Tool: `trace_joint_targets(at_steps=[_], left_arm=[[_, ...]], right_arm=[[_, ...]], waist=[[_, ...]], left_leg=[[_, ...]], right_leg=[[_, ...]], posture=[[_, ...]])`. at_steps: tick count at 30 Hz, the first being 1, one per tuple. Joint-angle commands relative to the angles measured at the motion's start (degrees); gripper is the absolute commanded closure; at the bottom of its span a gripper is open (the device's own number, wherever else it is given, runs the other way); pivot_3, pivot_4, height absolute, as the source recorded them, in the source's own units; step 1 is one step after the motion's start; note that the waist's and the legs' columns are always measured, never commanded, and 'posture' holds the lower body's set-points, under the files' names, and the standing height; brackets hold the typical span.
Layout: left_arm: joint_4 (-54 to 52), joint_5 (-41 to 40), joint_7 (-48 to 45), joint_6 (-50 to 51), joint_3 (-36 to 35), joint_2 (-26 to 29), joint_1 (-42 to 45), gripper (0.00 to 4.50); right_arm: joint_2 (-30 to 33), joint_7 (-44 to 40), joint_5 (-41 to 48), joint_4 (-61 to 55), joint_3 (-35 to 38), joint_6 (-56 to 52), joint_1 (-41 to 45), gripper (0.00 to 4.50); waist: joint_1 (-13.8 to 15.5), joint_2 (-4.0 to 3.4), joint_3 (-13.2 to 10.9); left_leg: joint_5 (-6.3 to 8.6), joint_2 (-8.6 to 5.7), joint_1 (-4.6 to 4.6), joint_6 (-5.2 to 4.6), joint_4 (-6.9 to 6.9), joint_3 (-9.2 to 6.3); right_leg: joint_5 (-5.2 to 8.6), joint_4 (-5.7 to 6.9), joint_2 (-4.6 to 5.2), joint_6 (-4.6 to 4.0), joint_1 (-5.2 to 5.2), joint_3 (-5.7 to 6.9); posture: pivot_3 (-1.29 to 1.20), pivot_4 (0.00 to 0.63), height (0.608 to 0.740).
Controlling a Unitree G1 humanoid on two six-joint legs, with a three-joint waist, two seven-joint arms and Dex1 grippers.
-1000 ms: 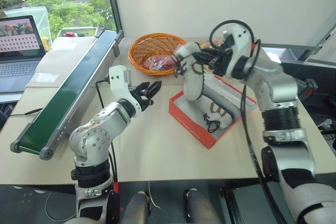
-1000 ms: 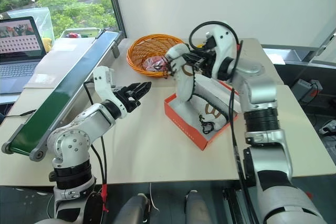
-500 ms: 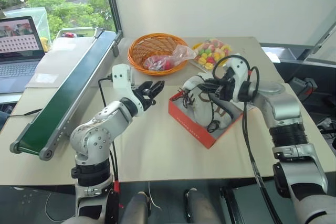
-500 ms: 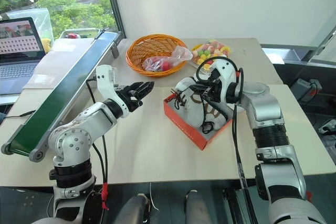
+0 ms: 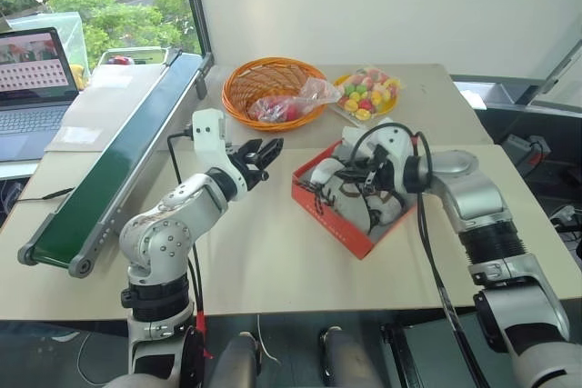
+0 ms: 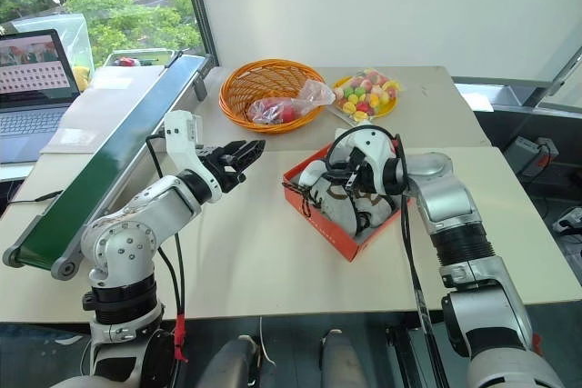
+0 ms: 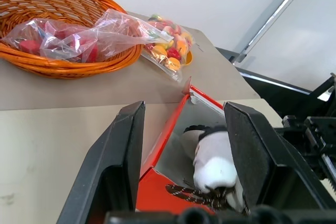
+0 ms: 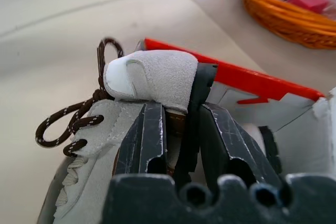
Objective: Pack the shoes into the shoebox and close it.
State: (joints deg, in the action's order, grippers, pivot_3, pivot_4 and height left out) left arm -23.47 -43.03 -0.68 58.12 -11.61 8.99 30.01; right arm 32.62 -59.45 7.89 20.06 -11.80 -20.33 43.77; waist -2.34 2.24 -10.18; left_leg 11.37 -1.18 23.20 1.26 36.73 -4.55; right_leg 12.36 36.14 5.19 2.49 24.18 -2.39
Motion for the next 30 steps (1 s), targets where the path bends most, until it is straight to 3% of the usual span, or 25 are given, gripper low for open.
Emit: trace_joint_targets(at_steps=[1,8,10,14,19,26,30], left_arm=[[-3.9,-1.7,0.5,0.6,-1.5,1.1,0.2,1.96],[-5.4,-2.3,2.4,0.9,-1.7,0.8,-0.5,1.96],[-5.8,-2.4,2.8,0.9,-1.5,0.7,-0.6,1.93],[-6.0,-2.3,3.2,0.8,-0.8,0.7,-0.7,1.93],[-6.0,-0.7,1.0,1.3,1.6,4.3,-0.3,1.93],[-6.7,3.7,-11.7,-0.2,9.0,19.7,-0.2,1.93],[-5.5,3.1,-18.5,-1.4,10.7,22.9,0.0,1.93]], right_arm=[[0.2,-1.5,-3.5,4.1,-2.4,5.0,0.7,3.93],[-3.4,0.2,-8.2,17.3,-4.1,12.3,4.3,3.93],[-4.4,0.6,-9.4,19.8,-4.6,13.9,5.1,3.00],[-5.7,0.3,-10.2,21.4,-4.4,15.2,5.8,1.66],[-6.1,-2.3,-4.4,12.4,-0.2,6.3,7.2,0.03],[-1.1,-1.4,2.6,-8.3,7.0,-11.6,9.3,0.03],[5.7,-2.2,4.9,-19.0,8.9,-19.2,6.1,0.03]], waist=[[-0.1,0.00,0.0],[0.0,0.00,0.0],[0.0,0.00,0.0],[0.2,0.00,0.0],[0.1,0.00,0.0],[-0.2,-0.06,0.0],[0.7,-0.07,0.0]], left_leg=[[0.00,0.00,0.00,0.00,0.00,0.00],[-0.01,0.00,-0.21,0.03,0.01,0.01],[-0.01,0.00,-0.30,0.03,0.01,0.00],[-0.01,0.00,-0.41,0.03,0.00,-0.01],[-0.01,-0.03,-0.32,0.04,0.01,-0.01],[-0.02,0.00,-0.08,0.06,0.00,-0.01],[-0.01,-0.02,0.03,0.04,0.00,-0.05]], right_leg=[[0.00,0.00,0.00,0.00,0.00,0.00],[-0.01,0.01,0.00,0.01,-0.23,-0.01],[-0.01,-0.02,0.00,0.01,-0.33,0.00],[-0.01,-0.06,0.00,0.01,-0.51,0.02],[-0.02,-0.05,0.02,0.03,-0.38,0.00],[-0.03,0.07,-0.03,0.00,-0.01,-0.04],[-0.02,-0.03,0.01,0.02,-0.01,0.05]], posture=[[0.00,0.150,0.740],[0.00,0.150,0.740],[0.00,0.150,0.740],[0.00,0.150,0.740],[0.00,0.150,0.740],[0.00,0.150,0.740],[0.00,0.150,0.740]])
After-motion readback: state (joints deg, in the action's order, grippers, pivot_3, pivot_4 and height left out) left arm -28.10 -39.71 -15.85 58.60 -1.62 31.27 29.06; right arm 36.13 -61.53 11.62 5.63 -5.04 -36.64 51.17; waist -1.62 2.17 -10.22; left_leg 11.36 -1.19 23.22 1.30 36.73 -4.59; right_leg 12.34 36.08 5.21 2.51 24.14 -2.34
